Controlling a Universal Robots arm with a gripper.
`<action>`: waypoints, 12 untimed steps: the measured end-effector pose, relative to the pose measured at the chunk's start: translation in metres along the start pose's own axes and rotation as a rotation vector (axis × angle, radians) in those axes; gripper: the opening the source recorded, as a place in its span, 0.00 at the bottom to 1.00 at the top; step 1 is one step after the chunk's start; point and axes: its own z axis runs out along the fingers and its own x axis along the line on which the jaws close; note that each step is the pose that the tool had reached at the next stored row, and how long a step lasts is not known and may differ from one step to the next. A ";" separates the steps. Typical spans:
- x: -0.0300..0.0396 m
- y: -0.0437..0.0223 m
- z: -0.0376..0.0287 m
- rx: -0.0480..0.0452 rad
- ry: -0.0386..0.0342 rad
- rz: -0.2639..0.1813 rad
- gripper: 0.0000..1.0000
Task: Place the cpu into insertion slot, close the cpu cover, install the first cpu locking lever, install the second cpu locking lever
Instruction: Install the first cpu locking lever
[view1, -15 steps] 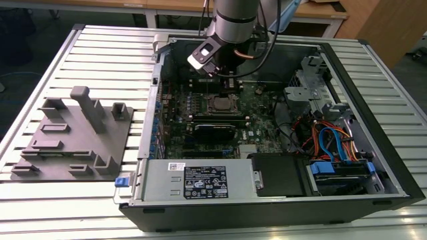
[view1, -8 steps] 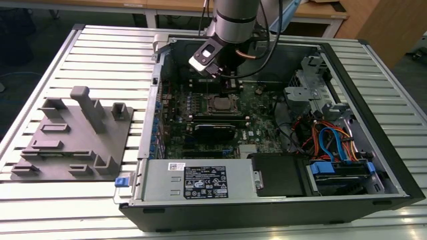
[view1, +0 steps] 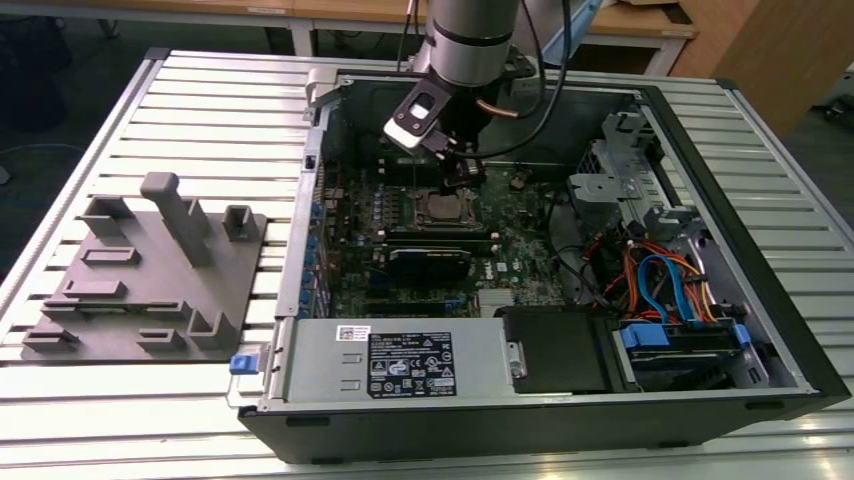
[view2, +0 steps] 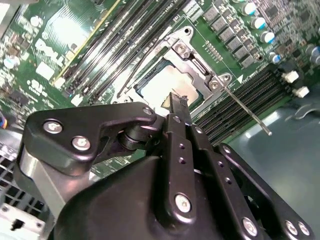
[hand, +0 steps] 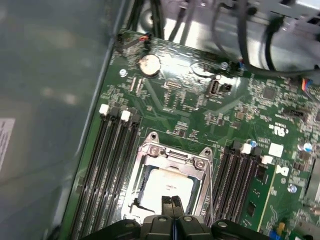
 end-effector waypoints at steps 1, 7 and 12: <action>0.0000 0.0000 0.0000 -0.0001 0.0000 -0.016 0.10; 0.0000 0.0000 0.0000 -0.0006 0.0002 -0.100 0.10; 0.0000 0.0000 0.0000 -0.0005 0.0001 -0.102 0.10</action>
